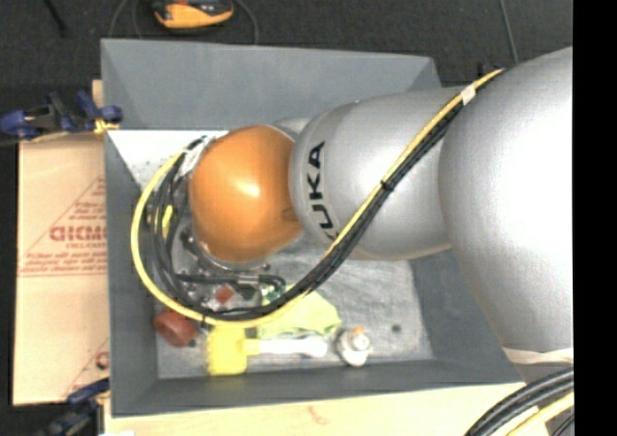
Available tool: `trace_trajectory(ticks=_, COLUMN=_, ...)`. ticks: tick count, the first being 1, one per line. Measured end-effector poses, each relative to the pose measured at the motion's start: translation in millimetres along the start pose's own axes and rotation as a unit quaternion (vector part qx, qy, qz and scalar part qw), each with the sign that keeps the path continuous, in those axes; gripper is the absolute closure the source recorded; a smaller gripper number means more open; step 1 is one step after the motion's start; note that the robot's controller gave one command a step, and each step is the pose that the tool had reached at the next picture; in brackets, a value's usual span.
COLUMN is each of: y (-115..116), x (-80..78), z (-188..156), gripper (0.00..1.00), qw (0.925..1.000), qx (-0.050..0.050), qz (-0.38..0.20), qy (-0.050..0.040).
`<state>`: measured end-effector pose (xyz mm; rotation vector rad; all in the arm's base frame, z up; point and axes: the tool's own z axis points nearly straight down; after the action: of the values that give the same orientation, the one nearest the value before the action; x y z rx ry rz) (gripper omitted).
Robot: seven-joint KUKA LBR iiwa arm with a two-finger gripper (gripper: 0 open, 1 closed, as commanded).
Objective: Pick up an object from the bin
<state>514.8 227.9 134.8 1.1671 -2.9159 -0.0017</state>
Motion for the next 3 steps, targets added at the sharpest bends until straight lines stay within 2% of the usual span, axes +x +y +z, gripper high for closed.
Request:
trace_trajectory(ticks=1, y=-0.8, x=-0.2, z=-1.2, gripper=1.00, qw=1.0000, qx=0.000, qz=0.002, qy=-0.0008)
trace_trajectory(ticks=2, y=-7.9, x=-3.4, z=1.5, gripper=1.00, qw=0.9953, qx=0.001, qz=-0.097, qy=-0.0019)
trace_trajectory(ticks=3, y=-11.6, x=7.7, z=3.1, gripper=1.00, qw=0.9832, qx=0.001, qz=-0.182, qy=-0.0009)
